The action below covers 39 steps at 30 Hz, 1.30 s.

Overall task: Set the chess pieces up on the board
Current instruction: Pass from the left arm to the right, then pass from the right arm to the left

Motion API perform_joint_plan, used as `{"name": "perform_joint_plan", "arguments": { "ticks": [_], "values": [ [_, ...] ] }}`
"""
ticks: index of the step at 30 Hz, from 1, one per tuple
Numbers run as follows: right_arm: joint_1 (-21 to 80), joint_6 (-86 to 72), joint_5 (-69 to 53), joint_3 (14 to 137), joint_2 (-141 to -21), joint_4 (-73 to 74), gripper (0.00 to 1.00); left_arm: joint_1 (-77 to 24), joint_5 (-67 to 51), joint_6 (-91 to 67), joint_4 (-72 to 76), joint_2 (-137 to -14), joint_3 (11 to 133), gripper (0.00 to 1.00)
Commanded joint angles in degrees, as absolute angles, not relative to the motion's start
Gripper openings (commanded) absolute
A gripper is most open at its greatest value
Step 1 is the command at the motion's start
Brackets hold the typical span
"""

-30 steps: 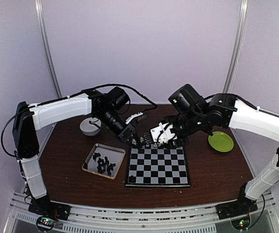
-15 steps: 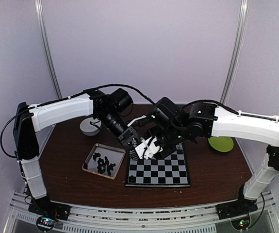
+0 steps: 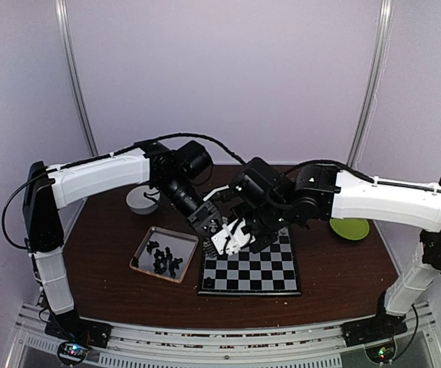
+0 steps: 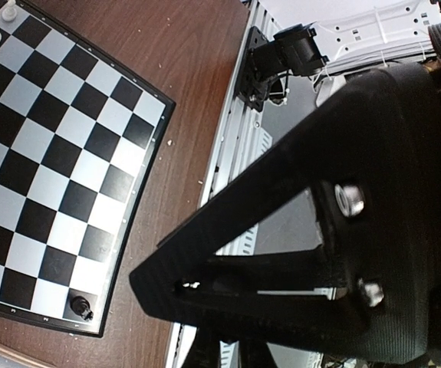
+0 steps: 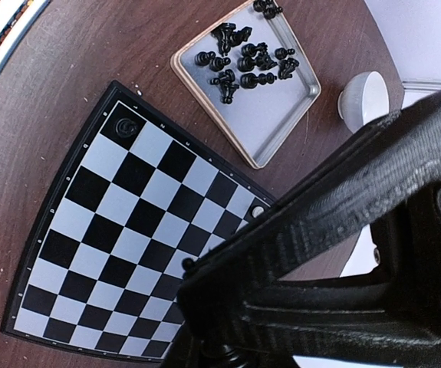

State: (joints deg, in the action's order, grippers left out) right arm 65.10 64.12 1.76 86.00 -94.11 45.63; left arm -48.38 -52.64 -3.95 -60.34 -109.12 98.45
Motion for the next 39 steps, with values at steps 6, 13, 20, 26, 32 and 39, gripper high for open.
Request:
{"name": "perform_joint_plan", "arguments": {
  "ticks": [6, 13, 20, 26, 32, 39],
  "values": [
    [64.99, 59.39, 0.97, 84.64, -91.25, 45.63, 0.08, -48.36, -50.59, -3.35, -62.4, -108.72, 101.49, 0.18],
    [58.64, 49.52, -8.27, 79.75, -86.74, 44.89, 0.08, -45.65, -46.71, -6.92, -56.62, -102.63, 94.06, 0.25],
    [49.31, 36.85, -25.7, 75.16, -83.89, 42.72, 0.08, -44.4, -34.46, -15.05, -28.28, -88.72, 77.41, 0.31],
    [41.25, 27.43, -48.06, 76.79, -87.25, 43.56, 0.08, -51.1, -20.32, -3.15, 5.38, -72.17, 55.66, 0.33],
    [39.29, 21.48, -57.64, 76.88, -88.33, 41.03, 0.08, -56.75, -18.35, 2.58, 13.12, -75.07, 55.17, 0.38],
    [39.29, 19.94, -59.91, 77.87, -89.16, 40.68, 0.09, -58.62, -20.45, 0.87, 16.01, -83.06, 60.65, 0.43]
  ]
}}
